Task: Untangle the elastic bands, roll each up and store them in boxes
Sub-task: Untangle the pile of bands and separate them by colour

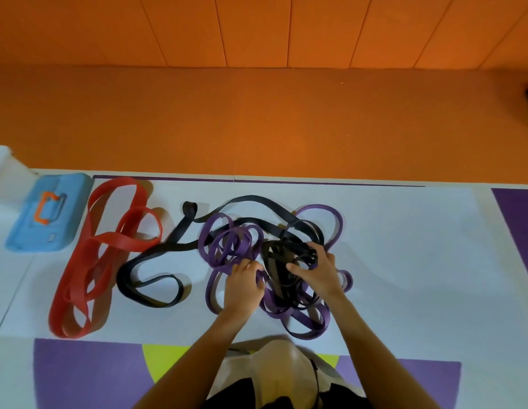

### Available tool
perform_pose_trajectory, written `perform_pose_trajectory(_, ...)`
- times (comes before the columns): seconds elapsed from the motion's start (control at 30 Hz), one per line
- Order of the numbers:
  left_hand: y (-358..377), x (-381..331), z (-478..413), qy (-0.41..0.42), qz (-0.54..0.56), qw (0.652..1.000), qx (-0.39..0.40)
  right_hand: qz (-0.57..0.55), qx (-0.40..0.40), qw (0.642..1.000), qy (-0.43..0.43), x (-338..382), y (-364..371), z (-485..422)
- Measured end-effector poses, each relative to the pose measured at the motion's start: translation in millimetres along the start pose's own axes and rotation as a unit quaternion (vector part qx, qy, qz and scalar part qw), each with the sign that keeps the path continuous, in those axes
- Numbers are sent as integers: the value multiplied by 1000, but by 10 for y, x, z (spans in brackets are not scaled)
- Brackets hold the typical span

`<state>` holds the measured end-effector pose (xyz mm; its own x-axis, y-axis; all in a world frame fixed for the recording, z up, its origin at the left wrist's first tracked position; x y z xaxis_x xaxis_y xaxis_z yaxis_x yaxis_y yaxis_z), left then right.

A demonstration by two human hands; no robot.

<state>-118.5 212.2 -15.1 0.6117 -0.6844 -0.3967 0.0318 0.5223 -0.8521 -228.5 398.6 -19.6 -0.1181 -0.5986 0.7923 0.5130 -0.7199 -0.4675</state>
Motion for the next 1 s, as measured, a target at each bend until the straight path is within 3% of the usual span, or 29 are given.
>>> perform_pose_trajectory(0.13, -128, 95, -20, -20, 41, 998, -31, 110, 55, 992, -29, 49, 178, -98)
perform_pose_trajectory(0.27, -158, 219, -20, -30, 82, 994, -60, 152, 31, 985, -71, 93, 269, -183)
perform_pose_trajectory(0.43, -245, 288, -108, -10, 87, 993, -77, 8, -81, 996, -35, 103, -33, -310)
perform_pose_trajectory(0.53, -204, 287, -195, -53, 47, 996, -53, -100, -160, 981, -45, 172, -194, -466)
perform_pose_trajectory(0.63, -86, 309, -271, -99, 27, 994, 33, -101, -106, 986, -74, 286, -213, -596)
perform_pose_trajectory(0.73, 27, 351, -250, -115, 16, 991, 73, -18, 29, 992, -119, 277, -117, -647)
perform_pose_trajectory(0.8, 76, 359, -246, -115, 2, 991, 69, -25, 113, 987, -111, 218, -57, -617)
perform_pose_trajectory(0.87, 81, 341, -255, -122, -19, 990, 62, -55, 108, 988, -98, 160, -76, -588)
perform_pose_trajectory(1.0, -29, 233, -169, -66, -138, 987, -46, 8, -25, 991, -129, 30, -213, -492)
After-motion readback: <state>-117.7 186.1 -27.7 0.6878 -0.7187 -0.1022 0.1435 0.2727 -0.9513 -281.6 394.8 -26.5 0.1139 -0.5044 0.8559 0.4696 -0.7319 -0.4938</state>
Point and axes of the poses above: each hand's wrist, its own z-axis away from the middle knuckle, its own y-axis out of the palm, x = y × z, the point moved 2 cm from there along -z, towards the middle knuckle, and after that the axes turned 11 degrees about -y, right-handed, at the moved point
